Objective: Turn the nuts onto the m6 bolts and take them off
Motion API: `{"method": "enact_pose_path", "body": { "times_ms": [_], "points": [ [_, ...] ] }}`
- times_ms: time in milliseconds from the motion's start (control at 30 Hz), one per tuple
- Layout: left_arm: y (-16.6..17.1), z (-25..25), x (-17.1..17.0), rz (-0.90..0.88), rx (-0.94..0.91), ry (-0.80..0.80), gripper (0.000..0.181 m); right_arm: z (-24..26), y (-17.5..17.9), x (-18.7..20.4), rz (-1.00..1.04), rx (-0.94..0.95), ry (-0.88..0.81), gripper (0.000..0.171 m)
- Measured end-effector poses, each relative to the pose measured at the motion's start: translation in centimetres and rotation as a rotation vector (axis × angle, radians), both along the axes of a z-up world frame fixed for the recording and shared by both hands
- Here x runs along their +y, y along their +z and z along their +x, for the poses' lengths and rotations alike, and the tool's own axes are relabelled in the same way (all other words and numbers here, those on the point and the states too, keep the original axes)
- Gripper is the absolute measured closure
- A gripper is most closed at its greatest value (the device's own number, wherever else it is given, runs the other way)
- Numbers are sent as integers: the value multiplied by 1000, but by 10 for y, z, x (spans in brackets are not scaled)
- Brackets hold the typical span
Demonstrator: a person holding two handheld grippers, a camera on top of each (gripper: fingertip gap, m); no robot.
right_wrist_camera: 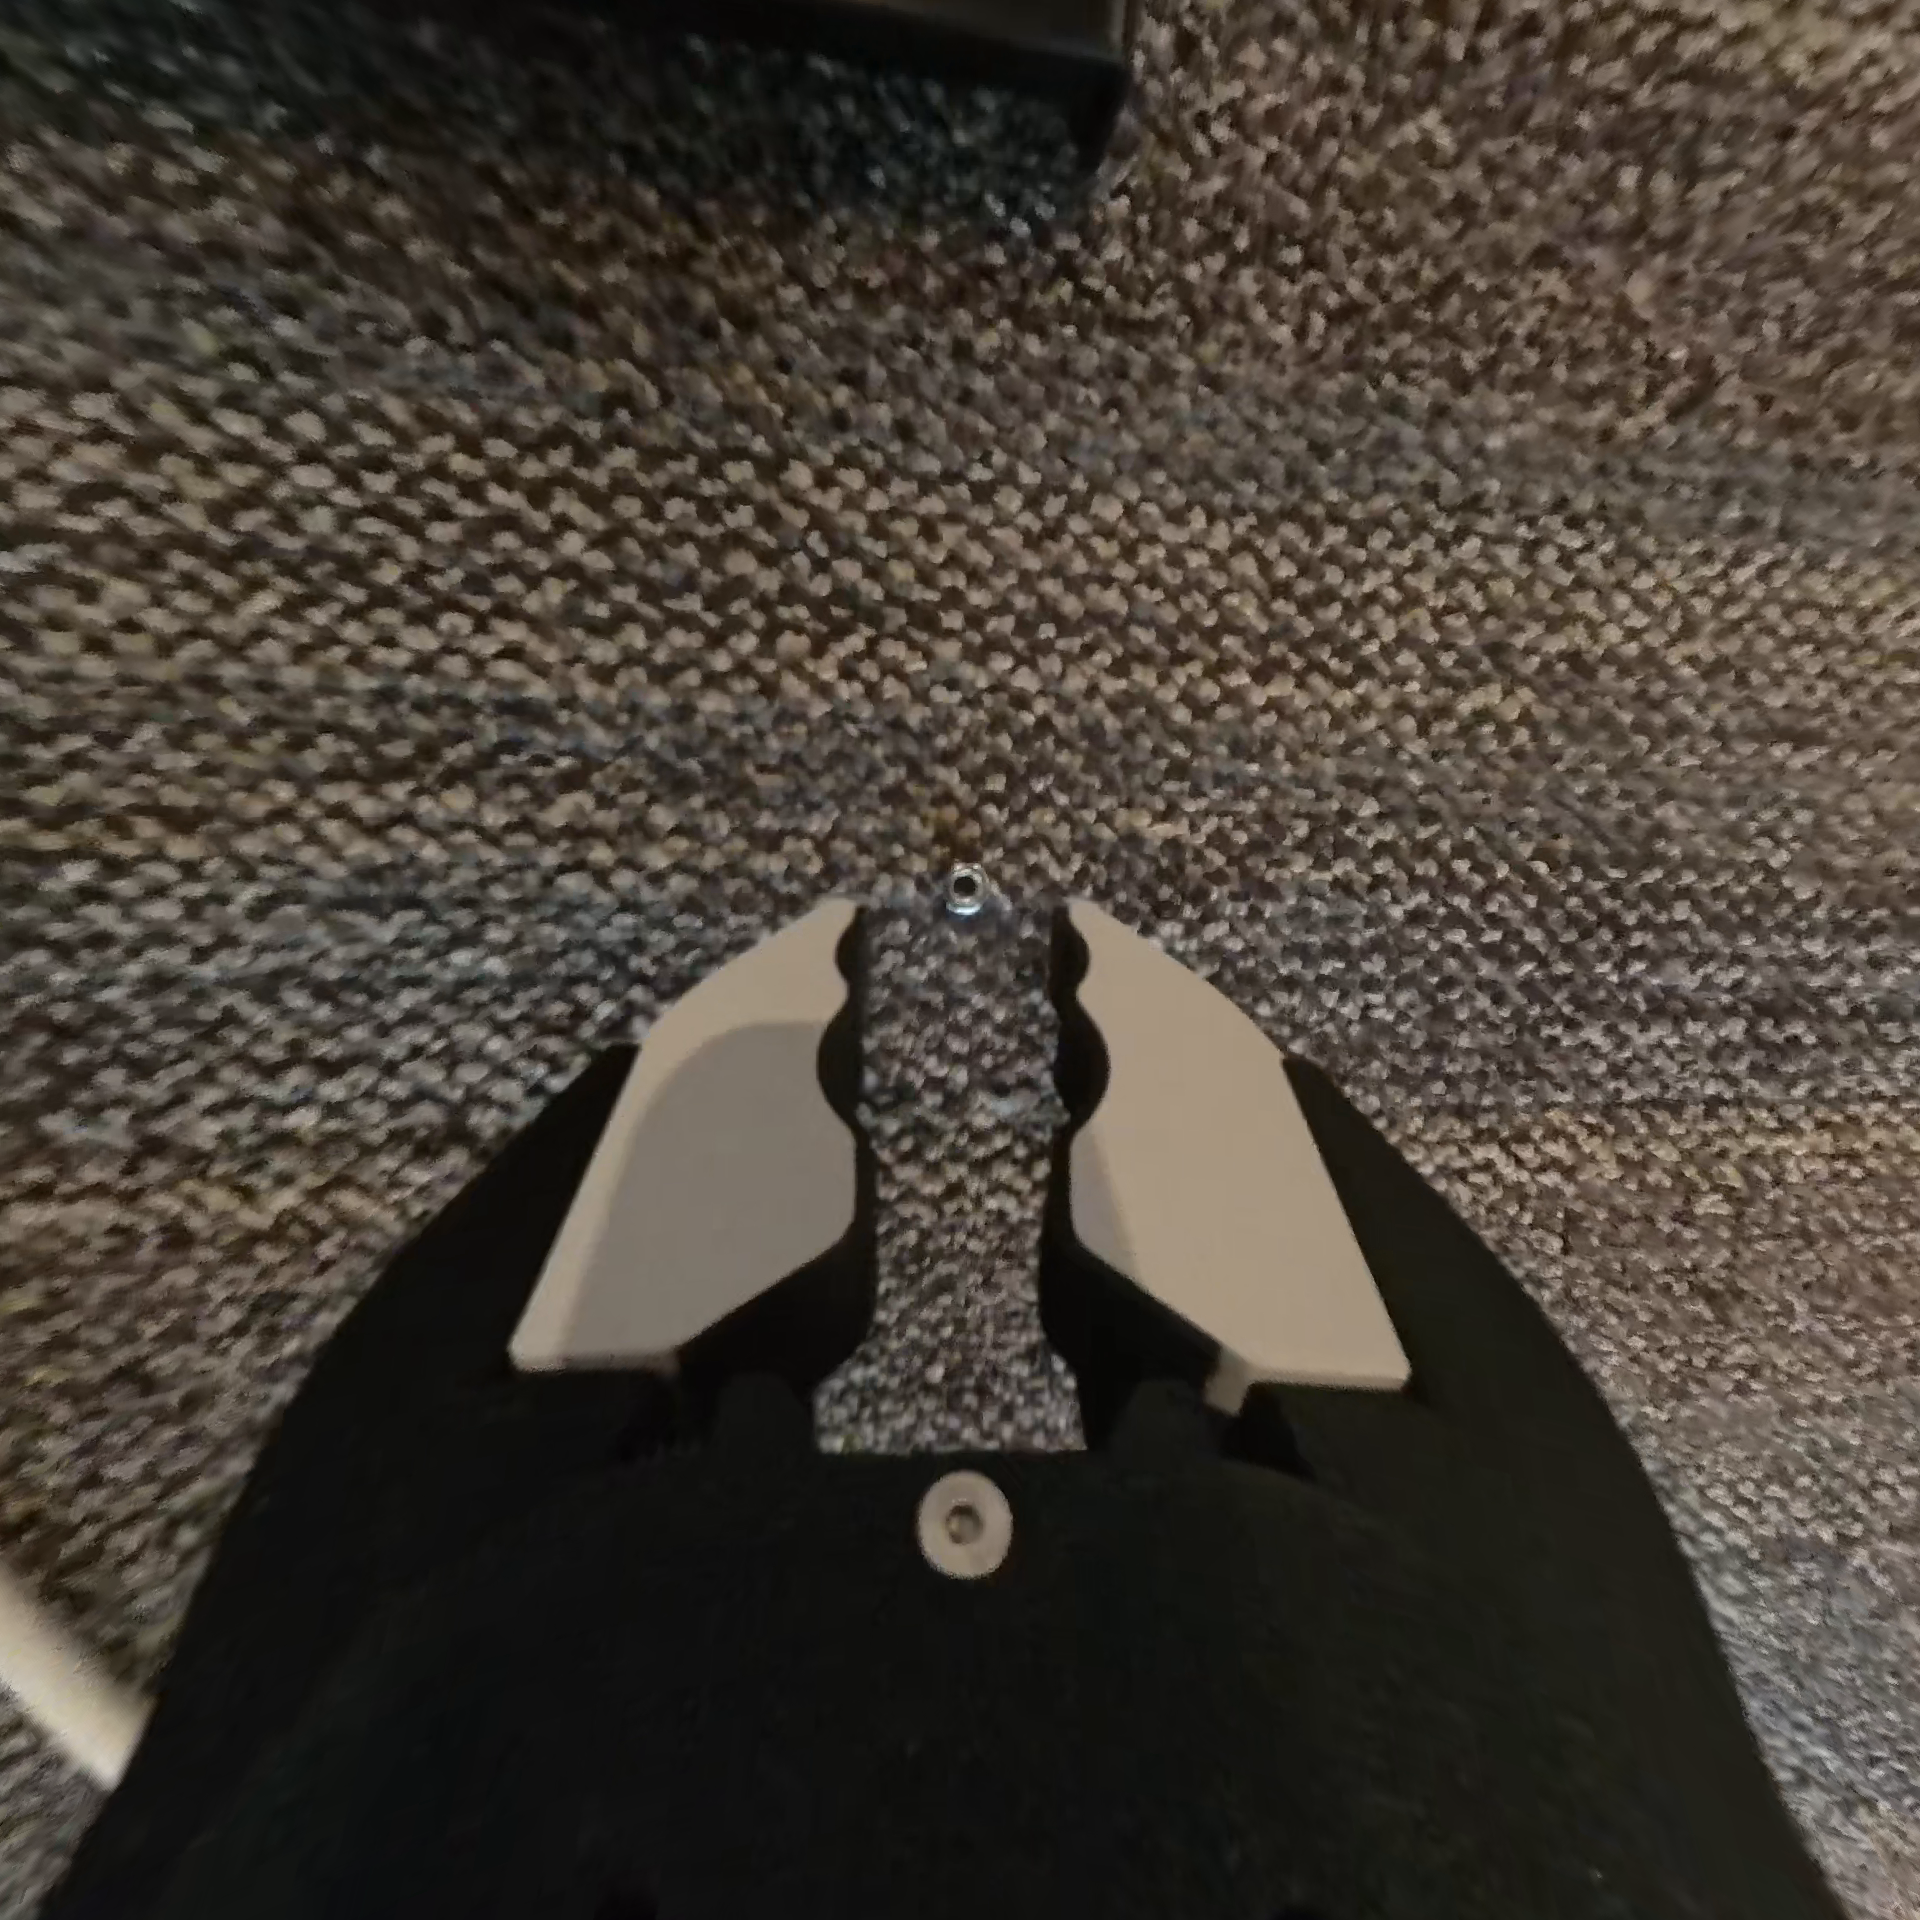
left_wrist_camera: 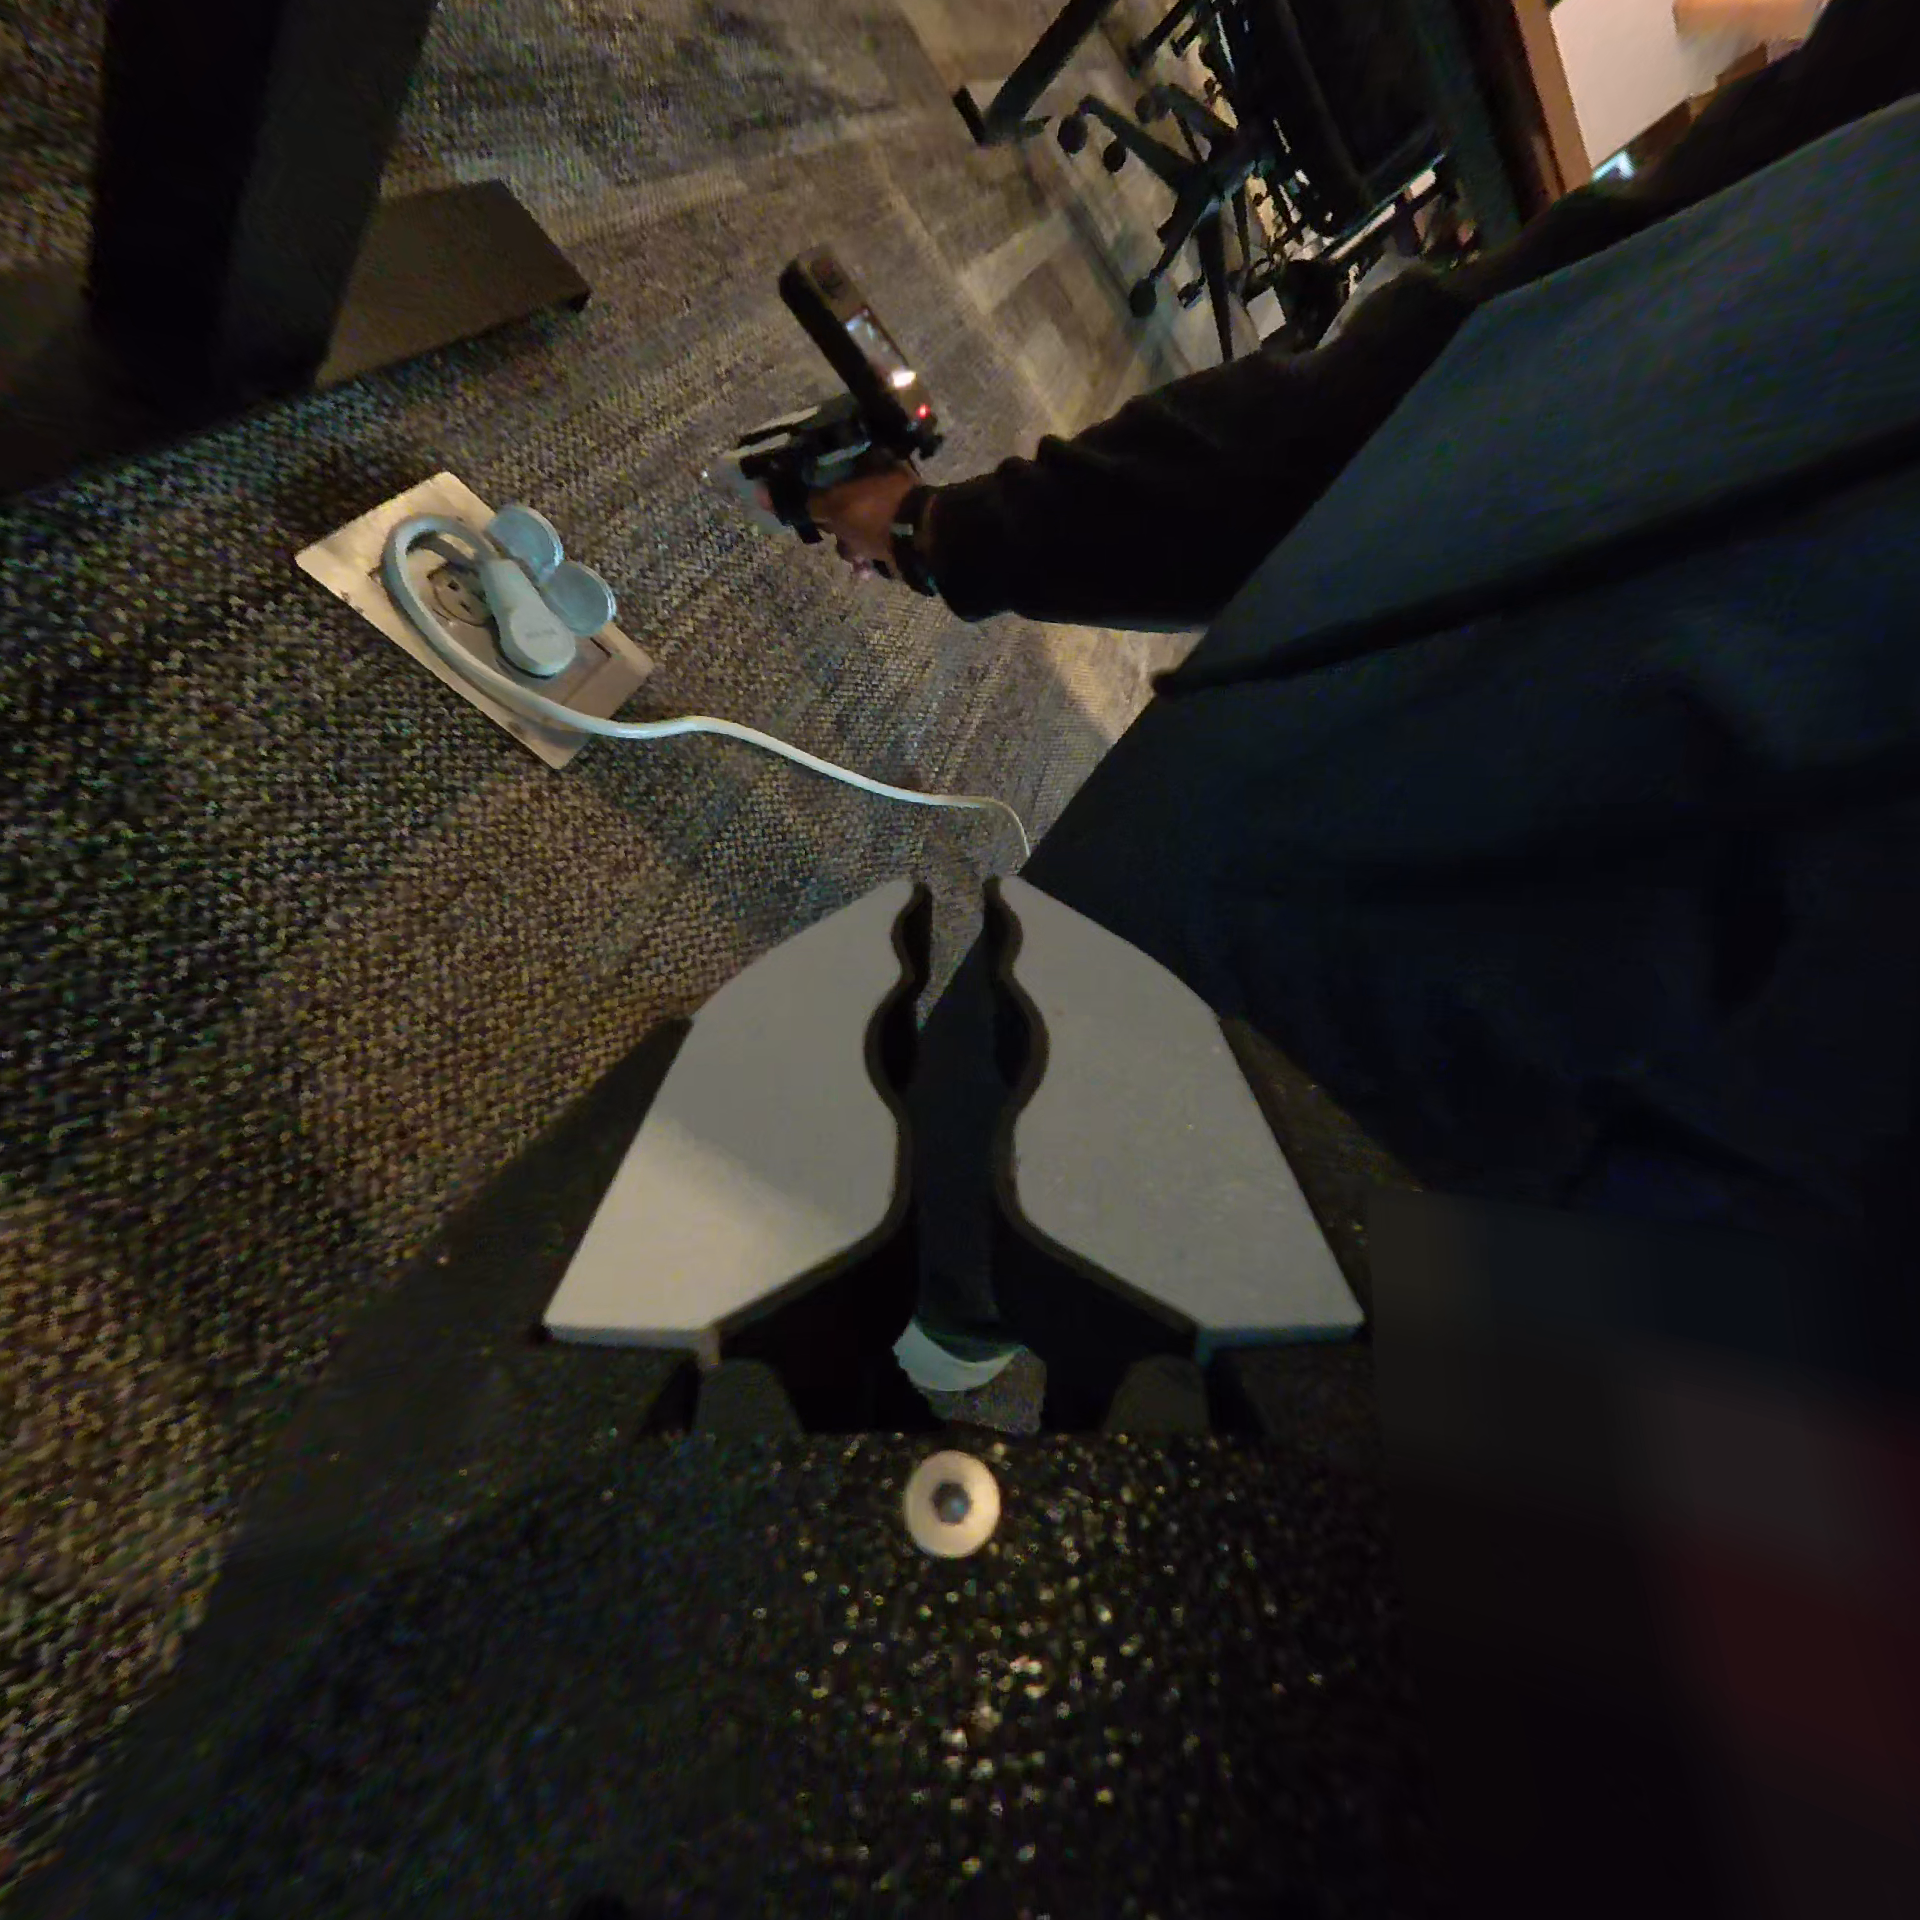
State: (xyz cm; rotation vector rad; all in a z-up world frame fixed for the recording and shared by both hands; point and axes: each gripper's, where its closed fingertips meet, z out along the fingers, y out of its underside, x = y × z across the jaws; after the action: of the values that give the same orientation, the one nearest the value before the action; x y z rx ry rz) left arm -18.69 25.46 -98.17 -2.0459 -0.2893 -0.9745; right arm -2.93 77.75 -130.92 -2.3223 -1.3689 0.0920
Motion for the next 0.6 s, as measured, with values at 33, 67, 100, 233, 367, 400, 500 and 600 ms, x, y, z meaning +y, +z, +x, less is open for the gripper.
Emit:
{"method": "enact_pose_path", "body": {
  "times_ms": [33,67,100,233,367,400,500,600],
  "points": [
    [0,1,0,-4,-1,-4,172,0,-2,2,-1,4,-10,139],
    [-1,3,-1,-9,0,-10,172,-1,-5,3,-6,11,-16,141],
    [-1,4,-1,-14,1,-16,172,-1,-7,4,-7,12,-17,142],
    [-1,14,-2,-25,-13,-33,172,-5,-15,8,-14,-5,-3,146],
    [0,23,3,-22,-37,-42,172,2,-22,7,-35,-25,-16,145],
    [1,25,4,-18,-43,-43,172,1,-23,5,-50,-11,-21,147],
    [5,29,8,-5,-62,-39,172,-2,-24,0,-84,22,-71,159],
    [11,31,7,11,-85,-28,173,1,-22,-1,-135,-29,-141,160]
  ]
}}
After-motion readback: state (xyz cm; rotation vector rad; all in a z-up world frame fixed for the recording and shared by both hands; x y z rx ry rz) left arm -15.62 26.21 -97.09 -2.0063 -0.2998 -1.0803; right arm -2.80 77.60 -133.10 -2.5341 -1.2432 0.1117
